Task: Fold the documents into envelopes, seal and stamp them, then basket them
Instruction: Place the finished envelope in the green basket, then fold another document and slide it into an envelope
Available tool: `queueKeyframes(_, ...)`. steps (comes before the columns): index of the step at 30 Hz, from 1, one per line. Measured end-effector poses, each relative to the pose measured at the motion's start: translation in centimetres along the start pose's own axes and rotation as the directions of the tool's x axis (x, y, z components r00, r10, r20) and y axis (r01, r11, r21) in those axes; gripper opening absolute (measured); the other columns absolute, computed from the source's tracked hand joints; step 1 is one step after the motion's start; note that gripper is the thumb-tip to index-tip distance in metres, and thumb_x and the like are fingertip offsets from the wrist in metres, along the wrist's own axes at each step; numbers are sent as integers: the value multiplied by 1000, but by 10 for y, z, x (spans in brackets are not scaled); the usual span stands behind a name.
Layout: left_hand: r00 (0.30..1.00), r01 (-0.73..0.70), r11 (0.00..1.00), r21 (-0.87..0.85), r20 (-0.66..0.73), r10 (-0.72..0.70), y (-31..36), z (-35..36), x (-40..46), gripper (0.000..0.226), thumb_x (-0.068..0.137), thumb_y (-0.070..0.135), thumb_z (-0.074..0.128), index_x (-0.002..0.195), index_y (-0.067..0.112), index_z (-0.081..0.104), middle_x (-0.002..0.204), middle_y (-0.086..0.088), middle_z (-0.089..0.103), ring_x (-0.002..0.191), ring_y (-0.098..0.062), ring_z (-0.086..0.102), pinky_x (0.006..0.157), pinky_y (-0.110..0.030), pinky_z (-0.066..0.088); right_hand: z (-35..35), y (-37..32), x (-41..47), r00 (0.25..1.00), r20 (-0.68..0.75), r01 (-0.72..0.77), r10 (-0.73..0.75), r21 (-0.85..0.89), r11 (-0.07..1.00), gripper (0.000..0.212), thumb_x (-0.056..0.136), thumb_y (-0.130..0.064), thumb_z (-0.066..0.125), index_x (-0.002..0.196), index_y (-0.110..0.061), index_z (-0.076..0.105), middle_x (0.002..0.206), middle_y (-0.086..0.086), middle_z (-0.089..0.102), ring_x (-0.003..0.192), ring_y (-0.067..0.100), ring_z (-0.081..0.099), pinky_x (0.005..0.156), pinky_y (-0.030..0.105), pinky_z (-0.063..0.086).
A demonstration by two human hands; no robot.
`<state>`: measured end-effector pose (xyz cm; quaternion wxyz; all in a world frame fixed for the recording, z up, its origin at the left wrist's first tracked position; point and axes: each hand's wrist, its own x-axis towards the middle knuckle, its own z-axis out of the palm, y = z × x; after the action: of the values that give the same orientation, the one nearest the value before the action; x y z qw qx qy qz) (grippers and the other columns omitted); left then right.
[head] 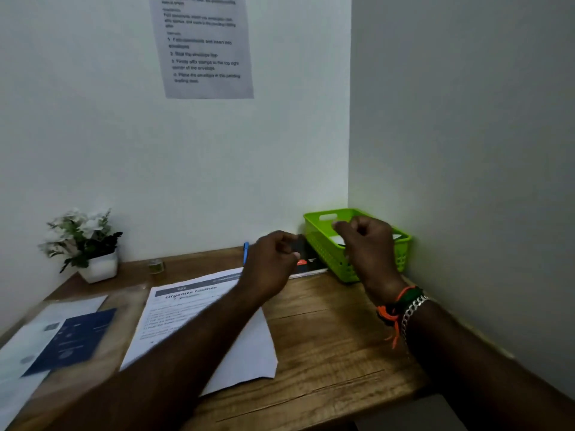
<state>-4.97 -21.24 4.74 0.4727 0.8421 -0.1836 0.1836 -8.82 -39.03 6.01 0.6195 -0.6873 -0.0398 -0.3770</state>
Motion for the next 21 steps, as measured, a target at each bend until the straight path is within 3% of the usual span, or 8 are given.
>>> queueKeyframes(3,999,5,982,189,33,-11,-33,-53,-4,29,86,18,79,115,23,74,104,5,74,86,1,66,75,-12,50,45,6,-8,969,245,30,-12,-70,997,41,87,-18,74,58,-1,51,51,16,50,49,18,50,56,33,44)
queueKeyframes(6,989,88,934,346,82,-123,-73,-102,-3,46,83,32,84,126,23,68,116,3,71,99,-9,66,87,-24,50,92,23,-5,926,378,68,14,-202,977,26,83,-25,75,62,-13,64,58,-2,66,55,11,62,59,32,52)
queueKeyframes(9,963,121,875,469,157,-217,-111,-138,-1,74,79,52,83,142,23,57,135,0,64,118,-13,61,99,-26,45,134,40,1,855,508,104,101,-360,927,11,80,-29,78,82,-20,70,77,-10,70,68,4,64,63,26,50)
queueKeyframes(12,952,151,850,504,157,-262,-132,-154,-4,86,75,64,79,147,25,51,148,1,55,133,-16,53,104,-29,41,157,61,6,797,591,245,119,-498,832,32,79,-36,80,105,-21,70,104,-5,71,98,15,67,88,31,52)
queueKeyframes(16,942,161,838,521,171,-288,-154,-159,-6,130,43,103,57,149,28,47,155,0,49,140,-21,47,115,-38,40,161,82,2,765,629,335,138,-573,748,36,83,-45,76,110,-24,65,109,-2,69,110,23,63,92,34,49)
queueKeyframes(18,930,168,823,542,190,-315,-160,-161,-5,133,42,104,57,151,30,44,155,-1,48,140,-23,48,116,-40,41,159,88,1,750,648,399,132,-604,690,41,83,-51,72,115,-27,65,109,-3,71,109,23,64,93,37,50)
queueKeyframes(21,924,168,809,563,196,-329,-159,-164,-3,109,63,81,76,152,26,43,151,-5,51,136,-24,51,114,-38,42,159,92,1,746,655,443,118,-621,647,46,84,-58,68,121,-31,64,111,-8,71,112,21,63,96,40,49)
